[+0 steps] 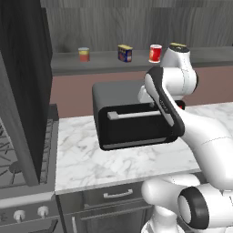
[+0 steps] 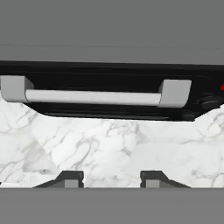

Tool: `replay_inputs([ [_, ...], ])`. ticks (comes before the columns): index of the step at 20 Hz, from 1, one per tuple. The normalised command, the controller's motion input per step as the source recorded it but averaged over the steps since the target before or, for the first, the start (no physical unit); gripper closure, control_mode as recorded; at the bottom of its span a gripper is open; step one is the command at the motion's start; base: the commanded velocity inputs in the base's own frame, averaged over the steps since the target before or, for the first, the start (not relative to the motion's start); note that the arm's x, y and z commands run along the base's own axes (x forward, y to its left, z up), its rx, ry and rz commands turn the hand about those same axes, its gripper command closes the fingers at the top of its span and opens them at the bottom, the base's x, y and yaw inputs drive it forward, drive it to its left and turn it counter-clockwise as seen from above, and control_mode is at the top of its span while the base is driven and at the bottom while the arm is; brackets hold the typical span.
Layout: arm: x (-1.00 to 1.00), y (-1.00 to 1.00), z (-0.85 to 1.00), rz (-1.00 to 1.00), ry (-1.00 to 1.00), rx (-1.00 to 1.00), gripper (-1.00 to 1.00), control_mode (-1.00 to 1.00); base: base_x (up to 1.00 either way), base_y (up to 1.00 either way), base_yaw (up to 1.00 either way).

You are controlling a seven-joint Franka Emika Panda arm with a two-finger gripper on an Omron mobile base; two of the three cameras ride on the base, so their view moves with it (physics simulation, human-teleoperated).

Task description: Stack two cans on top of the other two cans in the cabinet.

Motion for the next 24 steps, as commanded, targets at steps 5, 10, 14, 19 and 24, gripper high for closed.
replay_inputs([
  [5,-0.03,0.0,0.0,0.0,0.0,0.0,-1.0,-1.0,0.0,0.0,0.0],
  [10,-0.21,0.0,0.0,0.0,-0.26,0.0,-1.0,-1.0,0.0,0.0,0.0],
  [14,-0.22,0.0,0.09,-0.03,-0.4,0.0,-1.0,-1.0,0.0,0.0,0.0],
  [19,-0.16,0.0,0.2,-0.1,-0.36,0.0,-1.0,-1.0,0.0,0.0,0.0],
  [24,-0.06,0.0,0.33,-0.14,-0.16,0.0,-1.0,-1.0,0.0,0.0,0.0],
])
